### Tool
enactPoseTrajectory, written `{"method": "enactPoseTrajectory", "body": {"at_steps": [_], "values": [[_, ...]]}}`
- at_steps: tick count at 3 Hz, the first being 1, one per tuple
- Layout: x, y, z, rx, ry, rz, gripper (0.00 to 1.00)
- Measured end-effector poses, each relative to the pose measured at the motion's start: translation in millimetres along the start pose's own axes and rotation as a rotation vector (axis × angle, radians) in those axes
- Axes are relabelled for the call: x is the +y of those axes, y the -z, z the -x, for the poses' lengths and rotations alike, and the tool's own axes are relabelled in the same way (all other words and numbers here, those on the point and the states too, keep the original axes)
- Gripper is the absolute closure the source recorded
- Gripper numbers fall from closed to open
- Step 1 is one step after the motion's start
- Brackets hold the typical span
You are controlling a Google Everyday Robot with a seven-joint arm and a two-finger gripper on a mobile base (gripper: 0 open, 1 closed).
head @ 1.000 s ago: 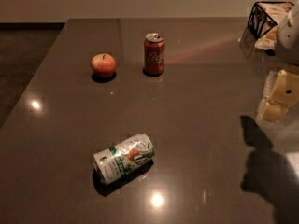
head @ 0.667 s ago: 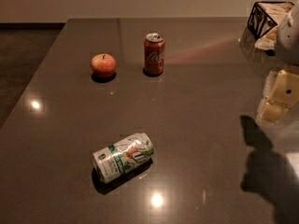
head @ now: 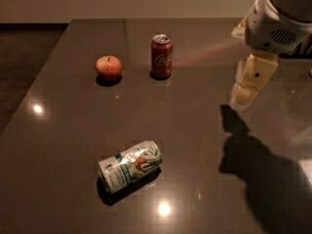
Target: Move apple near 7up can
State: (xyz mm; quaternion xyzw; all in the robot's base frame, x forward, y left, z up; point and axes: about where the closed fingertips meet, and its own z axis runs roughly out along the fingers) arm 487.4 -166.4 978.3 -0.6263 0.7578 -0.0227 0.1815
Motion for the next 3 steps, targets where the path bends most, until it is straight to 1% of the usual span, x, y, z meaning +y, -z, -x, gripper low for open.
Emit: {"method": "enactPoseTrajectory", "body": {"at_steps": [1, 2, 3], "values": [[-30.5, -33.1, 47.8, -0.047, 0.000, 0.020, 0.00], [-43.3, -55.0, 85.4, -0.105, -0.010, 0.055, 0.00], [-49.7, -69.0, 120.2, -0.150, -0.012, 0.075, 0.00]]}}
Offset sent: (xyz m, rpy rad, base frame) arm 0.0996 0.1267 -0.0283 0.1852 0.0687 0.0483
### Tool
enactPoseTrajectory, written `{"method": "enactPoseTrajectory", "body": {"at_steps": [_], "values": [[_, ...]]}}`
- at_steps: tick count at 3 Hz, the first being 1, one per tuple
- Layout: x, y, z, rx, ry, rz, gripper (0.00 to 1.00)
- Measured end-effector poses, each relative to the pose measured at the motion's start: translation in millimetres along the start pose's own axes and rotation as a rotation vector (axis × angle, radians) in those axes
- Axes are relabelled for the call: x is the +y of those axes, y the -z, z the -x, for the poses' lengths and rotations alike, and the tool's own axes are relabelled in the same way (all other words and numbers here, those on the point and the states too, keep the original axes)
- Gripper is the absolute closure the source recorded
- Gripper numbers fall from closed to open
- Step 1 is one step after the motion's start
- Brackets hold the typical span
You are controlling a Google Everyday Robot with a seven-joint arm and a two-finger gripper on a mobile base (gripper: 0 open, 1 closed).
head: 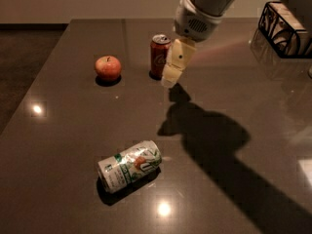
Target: Move apple near 7up can
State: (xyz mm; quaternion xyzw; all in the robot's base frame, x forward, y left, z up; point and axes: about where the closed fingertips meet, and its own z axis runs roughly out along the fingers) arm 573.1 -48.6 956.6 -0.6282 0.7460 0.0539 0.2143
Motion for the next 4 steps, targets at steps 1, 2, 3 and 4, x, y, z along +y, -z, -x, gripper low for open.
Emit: {"method": "enactPoseTrajectory", "body": {"at_steps": [1, 2, 3, 4], "values": [[-9.2, -21.8, 47.6, -0.012, 0.006, -0.019, 0.00], [-22.3, -38.8, 80.1, 0.008, 0.022, -0.030, 0.00], [-37.7, -59.9, 101.9, 0.031, 0.030, -0.009, 0.00], [-51.9, -91.0, 111.6, 0.071, 0.041, 0.024, 0.00]]}}
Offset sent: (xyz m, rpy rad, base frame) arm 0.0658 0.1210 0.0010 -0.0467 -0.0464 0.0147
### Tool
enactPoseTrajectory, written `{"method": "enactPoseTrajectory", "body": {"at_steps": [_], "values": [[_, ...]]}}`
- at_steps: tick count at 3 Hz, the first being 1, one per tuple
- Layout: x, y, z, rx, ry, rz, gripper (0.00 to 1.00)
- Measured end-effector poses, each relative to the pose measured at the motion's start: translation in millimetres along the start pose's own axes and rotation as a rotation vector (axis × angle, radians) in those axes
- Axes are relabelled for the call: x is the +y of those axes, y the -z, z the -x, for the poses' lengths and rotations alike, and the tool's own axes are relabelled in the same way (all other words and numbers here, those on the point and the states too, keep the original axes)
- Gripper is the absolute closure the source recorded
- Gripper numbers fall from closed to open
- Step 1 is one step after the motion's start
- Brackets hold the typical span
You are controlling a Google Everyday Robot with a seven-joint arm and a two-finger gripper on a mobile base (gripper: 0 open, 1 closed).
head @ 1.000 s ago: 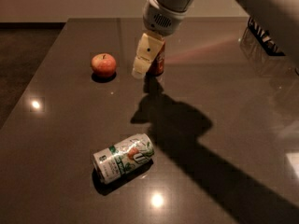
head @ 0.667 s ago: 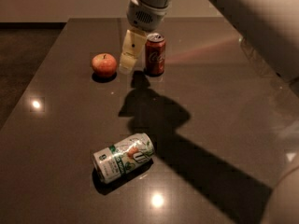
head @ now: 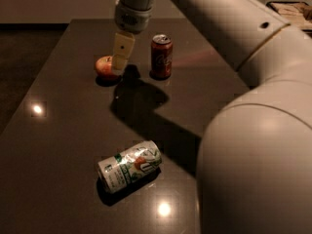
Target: Move apple near 7up can
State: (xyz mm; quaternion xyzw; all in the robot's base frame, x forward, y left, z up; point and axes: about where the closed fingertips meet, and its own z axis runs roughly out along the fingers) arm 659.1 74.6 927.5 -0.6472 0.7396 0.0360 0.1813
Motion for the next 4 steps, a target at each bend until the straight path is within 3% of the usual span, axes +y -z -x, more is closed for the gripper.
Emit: {"method": "enactPoseTrajectory", "body": {"at_steps": [3, 4], "values": [[18.2, -66.5, 23.5, 0.068, 0.088, 0.100, 0.00], [22.6, -78.9, 32.7, 0.079, 0.122, 0.122, 0.17]]}}
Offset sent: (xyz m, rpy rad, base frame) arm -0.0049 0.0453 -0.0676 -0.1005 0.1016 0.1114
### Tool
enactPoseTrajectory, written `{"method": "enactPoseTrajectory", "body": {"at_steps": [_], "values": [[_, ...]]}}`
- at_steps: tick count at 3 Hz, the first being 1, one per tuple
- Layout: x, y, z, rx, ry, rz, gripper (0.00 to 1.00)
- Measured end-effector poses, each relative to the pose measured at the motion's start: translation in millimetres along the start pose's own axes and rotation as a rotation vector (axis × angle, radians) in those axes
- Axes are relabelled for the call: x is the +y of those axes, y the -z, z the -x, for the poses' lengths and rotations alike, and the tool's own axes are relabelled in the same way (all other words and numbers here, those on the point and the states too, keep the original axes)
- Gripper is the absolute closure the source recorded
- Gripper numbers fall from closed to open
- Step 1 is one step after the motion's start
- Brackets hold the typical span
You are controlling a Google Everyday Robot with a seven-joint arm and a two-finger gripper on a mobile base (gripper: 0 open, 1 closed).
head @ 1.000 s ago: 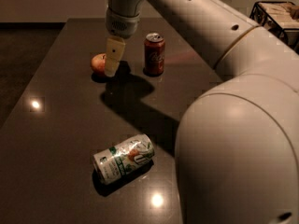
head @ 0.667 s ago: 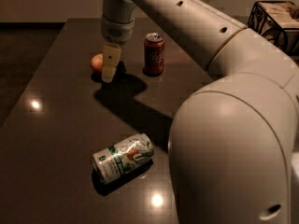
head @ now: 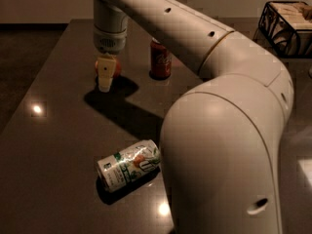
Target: Move apple near 7up can
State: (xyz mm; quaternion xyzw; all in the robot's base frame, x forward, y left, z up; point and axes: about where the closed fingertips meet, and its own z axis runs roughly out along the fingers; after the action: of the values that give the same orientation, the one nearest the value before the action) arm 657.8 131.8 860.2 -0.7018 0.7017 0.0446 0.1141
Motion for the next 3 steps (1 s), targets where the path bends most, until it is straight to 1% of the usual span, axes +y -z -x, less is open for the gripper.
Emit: {"method": "enactPoseTrajectory", "body": {"at_steps": [1, 2, 3], "values": [[-4.9, -4.8, 0.6, 0.005, 0.003, 0.008, 0.39], [-2.9, 9.5, -3.4, -0.017, 0.022, 0.000, 0.62], [20.8, 41.5, -19.9, -0.059, 0.101, -0.010, 0.86]]}}
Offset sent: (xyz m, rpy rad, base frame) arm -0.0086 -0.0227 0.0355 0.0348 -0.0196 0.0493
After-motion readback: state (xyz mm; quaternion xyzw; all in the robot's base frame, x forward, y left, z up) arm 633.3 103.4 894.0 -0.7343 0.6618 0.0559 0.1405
